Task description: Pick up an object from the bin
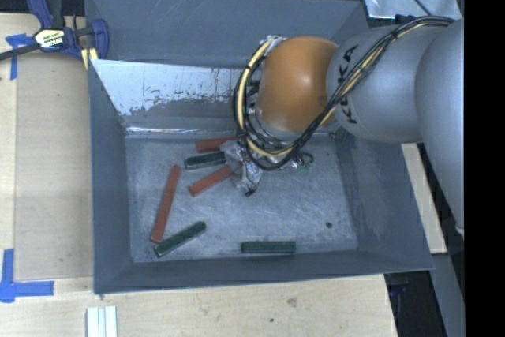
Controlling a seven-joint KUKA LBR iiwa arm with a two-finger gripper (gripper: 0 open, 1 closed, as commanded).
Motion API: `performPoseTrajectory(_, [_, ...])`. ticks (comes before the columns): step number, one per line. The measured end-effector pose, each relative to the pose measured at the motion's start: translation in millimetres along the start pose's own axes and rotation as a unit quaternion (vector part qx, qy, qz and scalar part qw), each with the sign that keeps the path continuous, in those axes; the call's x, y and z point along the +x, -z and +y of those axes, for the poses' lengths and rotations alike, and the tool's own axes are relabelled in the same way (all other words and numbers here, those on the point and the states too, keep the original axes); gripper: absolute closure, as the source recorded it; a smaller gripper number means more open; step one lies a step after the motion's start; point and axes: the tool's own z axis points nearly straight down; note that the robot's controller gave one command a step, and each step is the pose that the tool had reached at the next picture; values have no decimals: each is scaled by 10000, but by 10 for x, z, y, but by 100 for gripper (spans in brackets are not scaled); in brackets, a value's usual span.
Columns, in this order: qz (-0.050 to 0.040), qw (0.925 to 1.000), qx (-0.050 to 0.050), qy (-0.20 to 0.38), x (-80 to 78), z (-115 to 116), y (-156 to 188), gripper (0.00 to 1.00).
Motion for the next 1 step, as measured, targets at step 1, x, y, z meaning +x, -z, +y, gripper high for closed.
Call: performPoseTrajectory(1, [-6, 9663, 1, 2576, 22, 103, -4, 100])
